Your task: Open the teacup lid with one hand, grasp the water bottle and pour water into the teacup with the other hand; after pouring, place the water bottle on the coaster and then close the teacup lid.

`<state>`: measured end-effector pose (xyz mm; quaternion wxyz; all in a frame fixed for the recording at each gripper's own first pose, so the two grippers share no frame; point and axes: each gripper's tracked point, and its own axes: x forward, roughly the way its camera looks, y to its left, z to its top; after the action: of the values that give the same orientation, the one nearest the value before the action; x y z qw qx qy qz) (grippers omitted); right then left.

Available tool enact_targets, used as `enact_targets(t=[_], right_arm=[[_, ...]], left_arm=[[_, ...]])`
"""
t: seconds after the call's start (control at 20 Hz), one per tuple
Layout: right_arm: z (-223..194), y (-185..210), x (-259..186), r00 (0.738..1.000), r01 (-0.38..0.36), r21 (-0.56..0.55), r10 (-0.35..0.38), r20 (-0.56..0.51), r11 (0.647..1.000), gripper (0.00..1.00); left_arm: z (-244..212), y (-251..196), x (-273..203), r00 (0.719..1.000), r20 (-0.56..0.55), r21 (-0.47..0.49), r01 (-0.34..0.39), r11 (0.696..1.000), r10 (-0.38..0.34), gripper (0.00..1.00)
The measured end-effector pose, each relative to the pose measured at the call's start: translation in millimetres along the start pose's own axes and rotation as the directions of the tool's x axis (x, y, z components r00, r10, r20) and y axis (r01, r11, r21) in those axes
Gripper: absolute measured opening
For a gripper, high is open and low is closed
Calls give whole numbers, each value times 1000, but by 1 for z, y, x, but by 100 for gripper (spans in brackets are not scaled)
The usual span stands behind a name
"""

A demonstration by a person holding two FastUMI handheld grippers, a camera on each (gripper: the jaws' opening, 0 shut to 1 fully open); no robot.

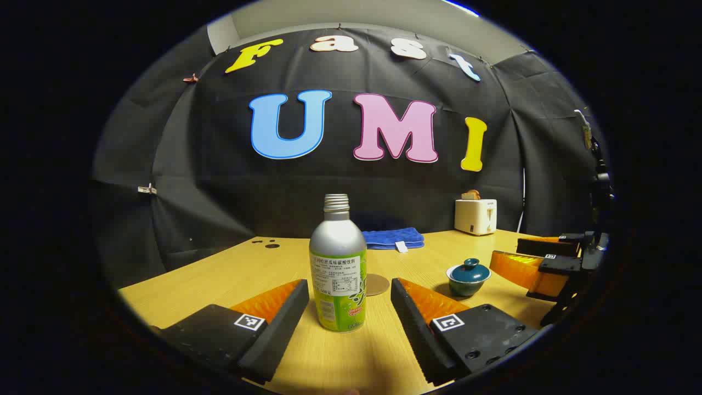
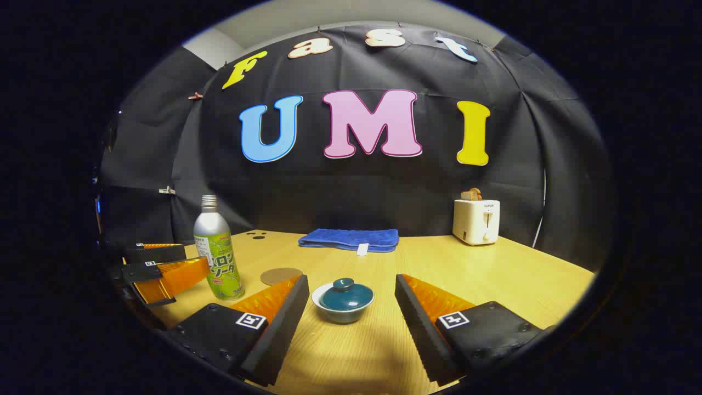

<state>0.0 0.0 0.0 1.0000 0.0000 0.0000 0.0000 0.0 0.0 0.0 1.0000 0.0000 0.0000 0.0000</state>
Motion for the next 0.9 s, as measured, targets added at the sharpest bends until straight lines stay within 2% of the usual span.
enact_targets(t=[0.2, 0.45, 0.6, 0.9], right_arm=[[-1, 6, 6, 1000, -27, 2, 27, -1, 1000, 98], [-1, 8, 10, 999, -38, 2, 38, 1, 999, 98], [-2, 8, 11, 999, -39, 1, 39, 1, 999, 98], [-2, 4, 14, 1000, -19, 1, 19, 2, 1000, 98]], left_arm=[[-1, 9, 2, 999, -2, 0, -45, 999, 45, 95], [-2, 7, 3, 999, 0, 0, -37, 999, 37, 95], [-1, 4, 9, 1000, 0, 2, -3, 1000, 3, 95], [-2, 6, 16, 1000, 2, 2, 9, 1000, -9, 95]])
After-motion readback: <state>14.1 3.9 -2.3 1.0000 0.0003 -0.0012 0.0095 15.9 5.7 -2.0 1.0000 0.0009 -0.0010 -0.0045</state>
